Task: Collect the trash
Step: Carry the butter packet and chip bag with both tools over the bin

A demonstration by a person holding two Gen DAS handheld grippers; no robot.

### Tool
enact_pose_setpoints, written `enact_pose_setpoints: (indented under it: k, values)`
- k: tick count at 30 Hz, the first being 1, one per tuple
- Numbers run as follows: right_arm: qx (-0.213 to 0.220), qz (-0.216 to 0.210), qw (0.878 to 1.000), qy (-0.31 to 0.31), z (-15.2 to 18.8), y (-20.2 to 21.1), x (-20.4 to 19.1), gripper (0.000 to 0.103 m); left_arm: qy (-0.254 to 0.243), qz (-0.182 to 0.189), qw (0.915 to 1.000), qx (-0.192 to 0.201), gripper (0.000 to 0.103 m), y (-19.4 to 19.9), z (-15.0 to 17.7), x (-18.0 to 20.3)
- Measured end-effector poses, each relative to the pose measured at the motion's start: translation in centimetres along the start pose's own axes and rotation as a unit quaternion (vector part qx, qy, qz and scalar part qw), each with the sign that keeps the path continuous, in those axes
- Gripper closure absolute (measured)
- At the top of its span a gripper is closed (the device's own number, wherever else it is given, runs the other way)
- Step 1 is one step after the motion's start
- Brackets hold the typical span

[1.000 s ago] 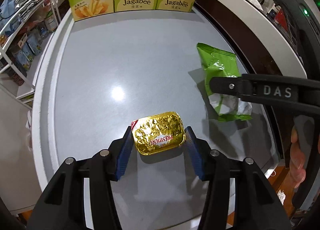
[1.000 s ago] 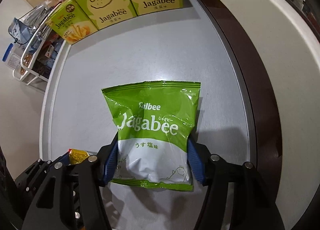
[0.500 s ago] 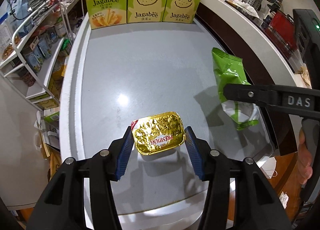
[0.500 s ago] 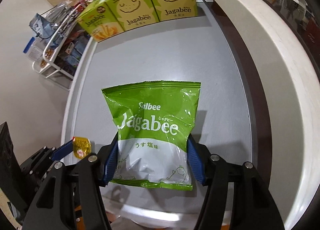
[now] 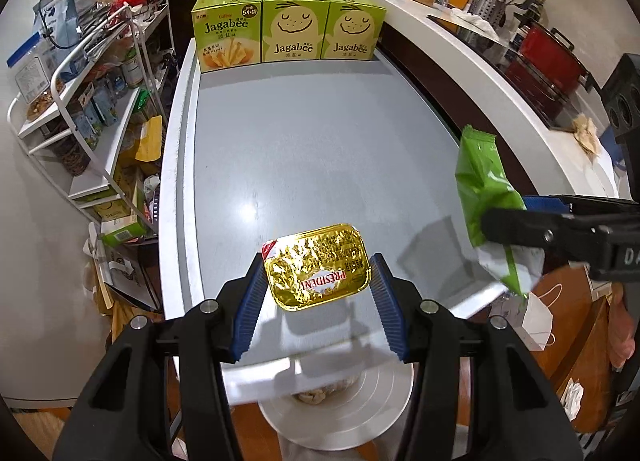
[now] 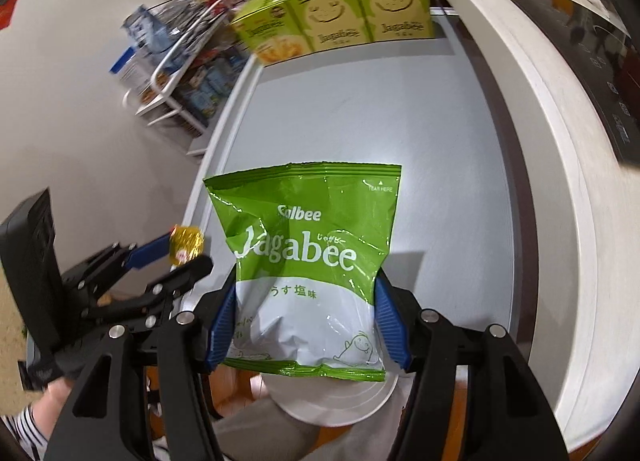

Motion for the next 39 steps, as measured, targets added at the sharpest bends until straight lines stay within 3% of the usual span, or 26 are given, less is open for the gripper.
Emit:
enact_pose_setpoints:
  k: [7, 17, 28, 39]
  values:
    - [-0.023, -0.027, 0.999, 0.023, 3.0, 2.2, -1.3, 0.044, -0.015, 0.011, 0.9998, -0.004, 0.05, 2.7, 2.1, 0.7]
    - [-0.069, -0.042, 0.995, 0.058, 7.5, 3.7, -2.4, 0.044, -0.036, 0.03, 0.9982, -0.037, 0.05, 4.9, 6.1, 2.2]
    - [-0.132, -0.016, 0.987, 0.095, 12.6, 1.9, -2.9, 0.044, -0.056, 0.042, 0.9923, -0.102, 0.05, 4.3, 11.6, 3.5]
    - [-0.177, -0.002, 0.98, 0.09, 16.0, -1.4, -2.2, 0.044, -0.056, 0.033, 0.9853, -0.158, 0.05, 2.0, 15.9, 3.4]
Point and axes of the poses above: each gripper's, at about its wrist camera, not at the fingertips, and y roughly against the way its jaws point, x to its right, z to its underside, the point moved 1 cm from there along -y, roughly the way its jaws point, and after that the axes turned 14 degrees about x, right-handed, at the moved point
